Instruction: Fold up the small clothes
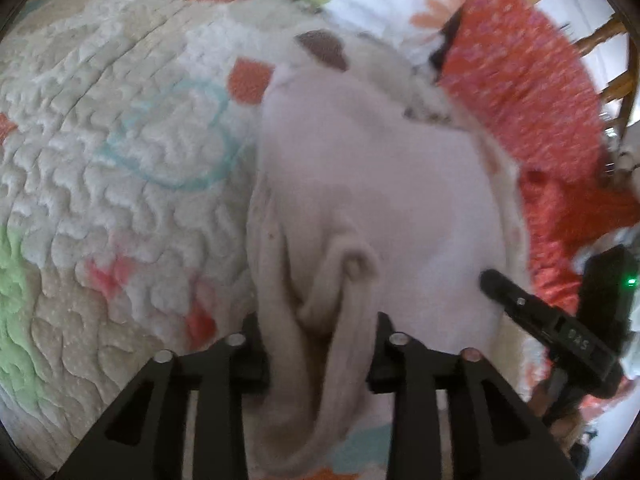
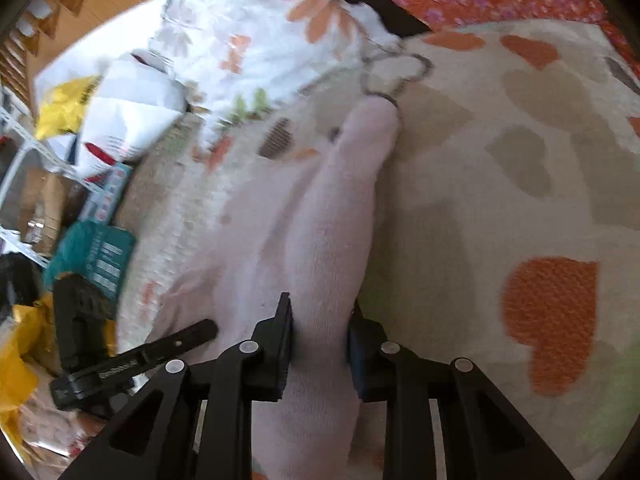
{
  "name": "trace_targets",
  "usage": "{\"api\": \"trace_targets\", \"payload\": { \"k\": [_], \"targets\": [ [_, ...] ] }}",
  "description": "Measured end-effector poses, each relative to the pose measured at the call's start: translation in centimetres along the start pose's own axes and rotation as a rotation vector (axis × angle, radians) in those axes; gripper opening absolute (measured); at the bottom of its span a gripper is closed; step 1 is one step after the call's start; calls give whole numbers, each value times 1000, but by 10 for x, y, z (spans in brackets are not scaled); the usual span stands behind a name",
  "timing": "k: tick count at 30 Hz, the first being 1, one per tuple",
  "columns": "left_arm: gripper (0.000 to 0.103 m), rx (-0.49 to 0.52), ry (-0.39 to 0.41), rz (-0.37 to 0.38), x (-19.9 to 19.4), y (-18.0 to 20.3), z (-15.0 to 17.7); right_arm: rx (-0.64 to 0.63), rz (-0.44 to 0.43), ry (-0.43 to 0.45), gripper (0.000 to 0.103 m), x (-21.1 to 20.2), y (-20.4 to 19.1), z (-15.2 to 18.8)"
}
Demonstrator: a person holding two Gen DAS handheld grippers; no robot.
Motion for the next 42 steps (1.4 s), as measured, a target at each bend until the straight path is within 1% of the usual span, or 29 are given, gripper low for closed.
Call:
{"api": "trace_targets", "payload": {
  "k": [1, 2, 3, 4, 7, 9, 11, 12, 13, 15, 17, 18, 20, 21, 22, 23, 24, 26, 27, 28, 31, 33, 35, 39, 42],
  "targets": [
    [41, -11, 2, 8, -1, -2, -1, 1, 30, -17, 33, 3, 8, 3],
    [41, -22, -2, 14, -3, -4, -2, 1, 53, -17, 34, 4, 14, 4],
    [42, -30, 0, 17, -7, -6, -3, -1, 67, -7, 36, 1, 18, 4],
    [42, -35, 13, 18, -13, -9, -5, -9, 73, 8, 36, -5, 20, 1],
    [42, -39, 83, 3, -35, -16, -15, -74, 135, 87, 36, -29, 18, -10],
    [42, -33, 148, 27, -52, -14, -21, -87, 135, 134, 36, -41, 14, -17],
    [42, 11, 203, 42, -64, 0, -25, -77, 93, 154, 36, -46, 7, -19],
    [44, 37, 220, 44, -66, 7, -26, -78, 83, 153, 36, -45, 4, -18],
    [49, 66, 229, 45, -66, 13, -26, -87, 75, 145, 36, -42, -1, -17],
    [52, 124, 212, 31, -57, 26, -21, -106, 62, 116, 36, -32, -8, -12],
    [54, 166, 167, -10, -42, 30, -15, -111, 67, 80, 36, -19, -9, -5],
    [57, 188, 146, -51, -34, 29, -11, -114, 73, 65, 36, -13, -10, -2],
    [61, 230, 95, -167, -19, 20, -5, -141, 117, 35, 36, 0, -8, 4],
    [68, 228, 55, -201, -11, 11, 0, -154, 134, 24, 36, 3, -7, 7],
    [75, 192, 14, -187, -4, 3, 3, -172, 154, 15, 37, 7, -6, 10],
    [75, 131, -3, -151, -2, -4, 3, -181, 162, 11, 37, 9, -5, 10],
    [76, 81, 0, -115, -5, -9, -1, -189, 170, 8, 37, 10, -5, 10],
    [76, 25, 13, -67, -14, -15, -9, -197, 178, 10, 37, 8, -5, 9],
    [76, 5, 32, -54, -19, -18, -12, -195, 185, 23, 37, 5, -5, 8],
    [76, -15, 58, -47, -26, -22, -16, -189, 194, 56, 37, -1, -5, 4],
    [76, -41, 112, -43, -41, -28, -23, -197, 196, 138, 37, -18, -10, -4],
    [76, -54, 142, -51, -50, -33, -27, -211, 177, 164, 37, -23, -18, -5],
    [76, -69, 164, -53, -56, -37, -32, -230, 165, 160, 37, -20, -26, -2],
    [76, -85, 217, -80, -69, -41, -37, -286, 171, 165, 37, -10, -46, 7],
    [76, -81, 282, -115, -84, -45, -46, -390, 176, 143, 37, 1, -73, 21]
  ]
}}
Point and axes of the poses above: each gripper's, at about its wrist camera, not at the fingertips, and x roughly the way its jaws point, y to its right, z to its underside, the point moved 7 cm from there along x, roughly the way its jaws point, and after that the axes turned 6 degrees about y, right-handed, at the moved point
